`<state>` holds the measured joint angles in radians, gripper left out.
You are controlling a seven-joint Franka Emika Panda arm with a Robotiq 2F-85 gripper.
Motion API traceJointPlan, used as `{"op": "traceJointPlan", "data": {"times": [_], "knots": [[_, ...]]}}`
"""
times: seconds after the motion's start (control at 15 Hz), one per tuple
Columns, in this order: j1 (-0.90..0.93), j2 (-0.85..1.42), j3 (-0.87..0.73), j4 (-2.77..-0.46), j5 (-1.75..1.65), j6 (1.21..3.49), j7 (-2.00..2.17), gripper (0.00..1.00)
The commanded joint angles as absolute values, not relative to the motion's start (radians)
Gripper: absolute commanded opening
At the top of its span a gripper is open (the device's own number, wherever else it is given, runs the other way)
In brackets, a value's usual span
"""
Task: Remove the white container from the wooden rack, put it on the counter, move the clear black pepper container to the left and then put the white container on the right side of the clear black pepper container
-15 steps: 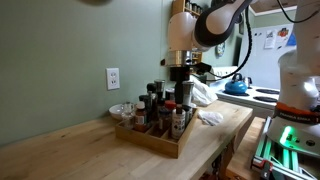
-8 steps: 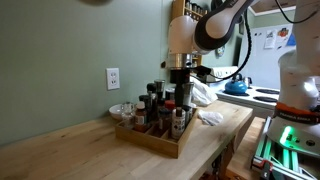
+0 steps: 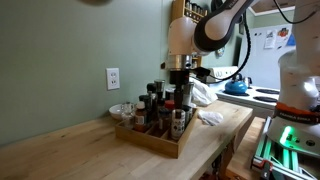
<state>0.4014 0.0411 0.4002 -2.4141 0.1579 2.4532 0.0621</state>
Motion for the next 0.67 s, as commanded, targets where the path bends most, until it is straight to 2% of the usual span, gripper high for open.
{"op": "traceJointPlan", "data": {"times": [0.0,0.07,0.6], "knots": [[0.401,0.042,0.400,-2.428,0.148,2.477,0.081,0.38],[0.401,0.037,0.400,-2.425,0.148,2.464,0.087,0.32],[0.420,-0.092,0.420,-2.385,0.196,2.330,0.052,0.32]]}}
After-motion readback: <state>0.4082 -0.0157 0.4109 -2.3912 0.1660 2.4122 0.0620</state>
